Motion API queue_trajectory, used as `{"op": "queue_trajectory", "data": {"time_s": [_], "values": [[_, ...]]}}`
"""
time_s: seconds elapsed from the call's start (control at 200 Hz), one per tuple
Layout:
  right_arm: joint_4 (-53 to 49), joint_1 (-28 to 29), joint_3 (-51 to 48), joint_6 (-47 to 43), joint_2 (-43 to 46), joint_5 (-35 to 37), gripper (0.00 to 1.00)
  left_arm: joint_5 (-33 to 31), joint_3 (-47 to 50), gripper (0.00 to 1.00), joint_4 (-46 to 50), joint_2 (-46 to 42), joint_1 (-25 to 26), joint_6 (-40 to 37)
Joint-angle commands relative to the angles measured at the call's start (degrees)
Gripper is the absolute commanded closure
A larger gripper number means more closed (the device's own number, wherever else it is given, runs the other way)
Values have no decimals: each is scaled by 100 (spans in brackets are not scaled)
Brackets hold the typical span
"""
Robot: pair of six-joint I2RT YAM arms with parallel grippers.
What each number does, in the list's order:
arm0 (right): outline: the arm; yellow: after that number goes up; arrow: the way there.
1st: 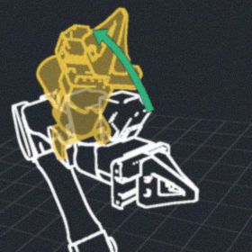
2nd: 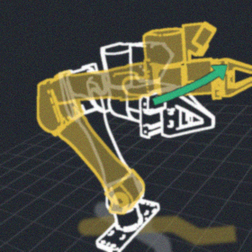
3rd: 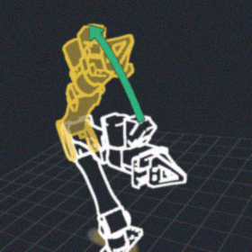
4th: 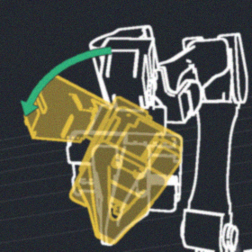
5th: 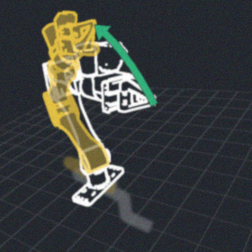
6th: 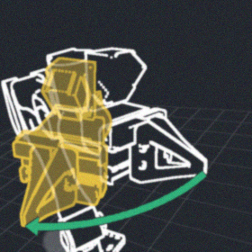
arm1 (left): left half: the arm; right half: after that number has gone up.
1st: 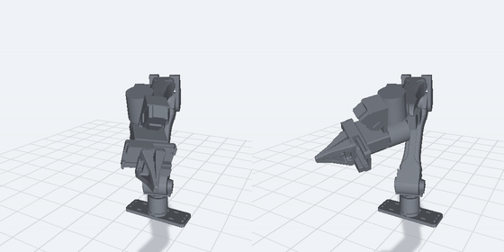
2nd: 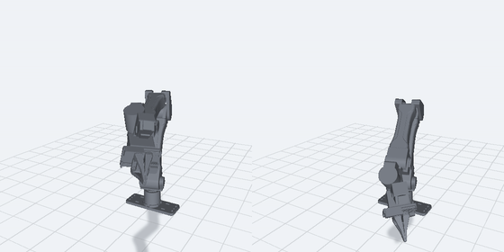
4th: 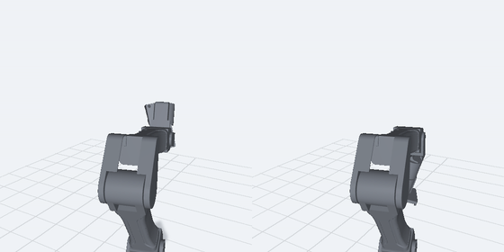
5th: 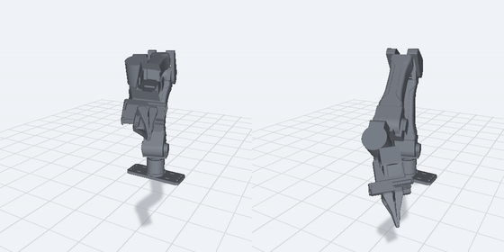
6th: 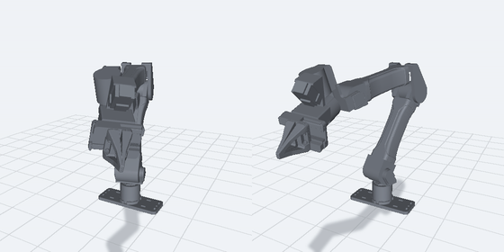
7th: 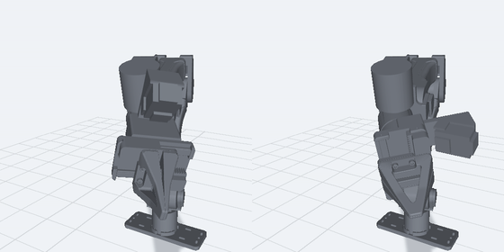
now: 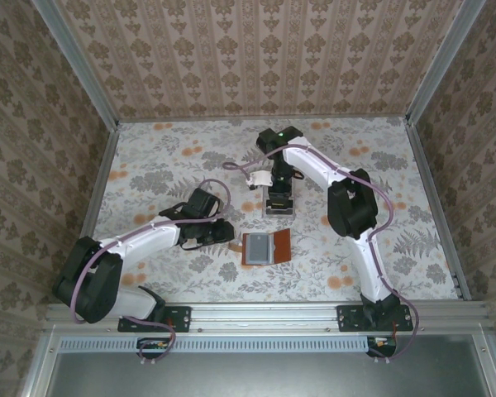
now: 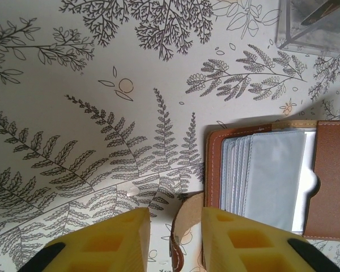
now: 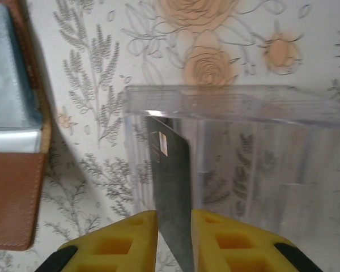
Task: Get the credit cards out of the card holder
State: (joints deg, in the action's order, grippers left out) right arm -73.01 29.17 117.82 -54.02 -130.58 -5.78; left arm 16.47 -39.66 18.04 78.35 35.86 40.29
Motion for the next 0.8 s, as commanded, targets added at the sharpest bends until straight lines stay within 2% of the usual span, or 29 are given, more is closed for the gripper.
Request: {"op": "queue_trajectory", "data": {"time_s": [0.0,0.21,0.39,0.53,0.795], "values": [[148,-16,105,12,324,331,77,5,-173,69,228,-143,-46,-97],[650,17,-308,259,670,448,78,-25,-314,69,326,-101,42,-92],[1455,88,-1121,1025,1454,313,78,-47,-523,70,386,-89,278,-92],[2154,231,-1967,2028,2178,209,78,-31,-713,70,376,99,483,-92],[3351,595,-3579,4799,3460,270,77,176,-907,79,241,643,755,-112]]}}
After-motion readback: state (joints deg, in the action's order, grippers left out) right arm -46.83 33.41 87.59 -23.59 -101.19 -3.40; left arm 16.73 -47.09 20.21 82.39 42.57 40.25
